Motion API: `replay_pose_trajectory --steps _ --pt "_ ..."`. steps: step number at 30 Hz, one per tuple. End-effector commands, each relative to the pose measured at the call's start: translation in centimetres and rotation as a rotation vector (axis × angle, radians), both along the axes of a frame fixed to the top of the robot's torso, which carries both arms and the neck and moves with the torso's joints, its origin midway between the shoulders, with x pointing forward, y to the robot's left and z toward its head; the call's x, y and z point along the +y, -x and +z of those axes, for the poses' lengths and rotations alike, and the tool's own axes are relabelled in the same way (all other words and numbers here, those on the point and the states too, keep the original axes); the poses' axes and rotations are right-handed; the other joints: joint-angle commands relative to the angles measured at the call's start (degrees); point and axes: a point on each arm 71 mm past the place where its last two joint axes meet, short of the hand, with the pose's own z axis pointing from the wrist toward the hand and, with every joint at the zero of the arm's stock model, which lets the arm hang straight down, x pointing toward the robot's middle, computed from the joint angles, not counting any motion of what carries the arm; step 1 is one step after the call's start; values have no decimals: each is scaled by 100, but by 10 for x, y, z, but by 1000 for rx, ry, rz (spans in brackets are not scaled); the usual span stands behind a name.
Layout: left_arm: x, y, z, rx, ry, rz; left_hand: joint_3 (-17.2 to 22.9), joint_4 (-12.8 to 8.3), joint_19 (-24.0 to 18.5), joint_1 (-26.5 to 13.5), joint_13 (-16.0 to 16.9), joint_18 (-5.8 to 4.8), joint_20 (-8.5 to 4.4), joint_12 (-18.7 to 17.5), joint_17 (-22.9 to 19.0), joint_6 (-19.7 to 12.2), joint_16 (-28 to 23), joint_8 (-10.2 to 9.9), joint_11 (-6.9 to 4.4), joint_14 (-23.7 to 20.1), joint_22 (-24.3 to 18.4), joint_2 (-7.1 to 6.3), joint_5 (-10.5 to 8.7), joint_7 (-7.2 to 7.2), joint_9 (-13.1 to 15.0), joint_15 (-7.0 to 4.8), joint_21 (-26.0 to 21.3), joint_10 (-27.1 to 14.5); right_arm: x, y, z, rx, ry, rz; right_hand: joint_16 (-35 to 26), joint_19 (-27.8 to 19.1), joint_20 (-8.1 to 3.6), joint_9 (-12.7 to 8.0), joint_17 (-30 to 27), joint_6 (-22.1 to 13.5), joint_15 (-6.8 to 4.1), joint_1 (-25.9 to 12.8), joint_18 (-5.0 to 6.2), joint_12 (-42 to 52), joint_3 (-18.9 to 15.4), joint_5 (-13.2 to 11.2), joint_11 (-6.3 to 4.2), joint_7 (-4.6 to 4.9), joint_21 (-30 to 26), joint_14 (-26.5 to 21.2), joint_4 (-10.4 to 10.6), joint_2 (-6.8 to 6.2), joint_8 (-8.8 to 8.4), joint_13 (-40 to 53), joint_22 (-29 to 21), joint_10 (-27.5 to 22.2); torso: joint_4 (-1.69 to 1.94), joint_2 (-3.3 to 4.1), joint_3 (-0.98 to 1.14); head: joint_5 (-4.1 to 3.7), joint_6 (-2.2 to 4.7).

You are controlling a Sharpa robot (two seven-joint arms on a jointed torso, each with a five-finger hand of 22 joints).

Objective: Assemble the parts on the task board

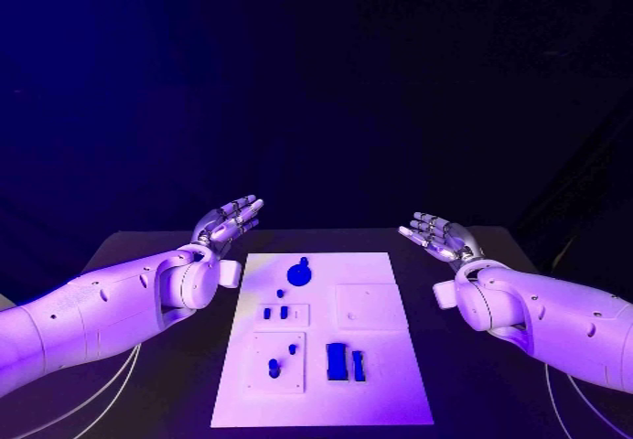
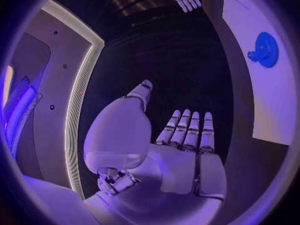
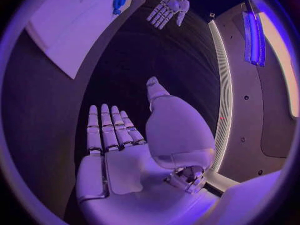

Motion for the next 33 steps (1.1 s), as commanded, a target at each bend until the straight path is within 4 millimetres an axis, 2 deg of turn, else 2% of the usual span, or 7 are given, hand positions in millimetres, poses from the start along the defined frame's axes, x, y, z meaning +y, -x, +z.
replay_pose_trajectory --steps 1,2,3,6,8,18,33 --pt "-10 5 1 -8 -18 19 -702 -588 -1410 -2141 -135 -299 -621 -409 -224 -1746 -677 -424 -399 -1522 -719 406 -606 -327 -638 -359 -258 -1960 10 7 4 -21 -45 -14 -477 -1928 -526 -694 -863 -1801 -279 -2146 -398 -293 -325 -129 -351 -418 -135 -2116 -597 251 -525 -444 -1044 -2141 170 -180 16 -146 161" --pt "-14 7 1 -8 -22 23 -702 -588 -1410 -2310 -135 -299 -621 -409 -224 -1746 -677 -424 -399 -1522 -719 406 -606 -327 -638 -359 -258 -1960 13 10 5 -25 -61 -18 -477 -1928 -526 -694 -863 -1801 -279 -2312 -398 -293 -325 -129 -351 -418 -135 -2116 -597 251 -525 -444 -1044 -2141 206 -218 20 -181 199" --pt "-18 10 1 -9 -25 27 -702 -588 -1410 -6414 -135 -299 -621 -409 -224 -1746 -677 -424 -399 -1522 -719 406 -606 -327 -638 -359 -258 -1960 17 13 7 -28 -79 -22 -477 -1928 -526 -694 -863 -1801 -279 -6423 -398 -293 -325 -129 -351 -418 -135 -2116 -597 251 -525 -444 -1044 -2141 235 -250 23 -210 231" --pt "-31 19 2 -10 -38 42 -702 -588 -1410 -6414 -135 -299 -621 -409 -224 -1746 -677 -424 -399 -1522 -719 406 -606 -327 -638 -359 -258 -1960 28 24 13 -39 -138 -36 -477 -1928 -526 -694 -863 -1801 -279 -6423 -398 -293 -325 -129 -351 -418 -135 -2116 -597 251 -525 -444 -1044 -2141 292 -310 29 -266 292" --pt "-44 29 4 -13 -51 58 -702 -588 -1410 -6414 -135 -299 -621 -409 -224 -1746 -677 -424 -399 -1522 -719 406 -606 -327 -638 -359 -258 -1960 38 34 19 -45 -186 -49 -477 -1928 -526 -694 -863 -1801 -279 -6423 -398 -293 -325 -129 -351 -418 -135 -2116 -597 251 -525 -444 -1044 -2141 303 -322 30 -277 304" --pt "-77 59 12 -26 -85 102 -702 -588 -1410 -6414 -135 -299 -621 -409 -224 -1746 -677 -424 -399 -1522 -719 406 -606 -327 -638 -359 -258 -1960 56 56 33 -51 -279 -78 -477 -1928 -526 -694 -863 -1801 -279 -6423 -398 -293 -325 -129 -351 -418 -135 -2116 -597 251 -525 -444 -1044 -2141 303 -322 30 -277 304" --pt "-81 63 13 -28 -89 108 -702 -588 -1410 -6414 -135 -299 -621 -409 -224 -1746 -677 -424 -399 -1522 -719 406 -606 -327 -638 -359 -258 -1960 56 57 33 -51 -280 -78 -477 -1928 -526 -694 -863 -1801 -279 -6423 -398 -293 -325 -129 -351 -418 -135 -2116 -597 251 -525 -444 -1044 -2141 303 -322 30 -277 304"
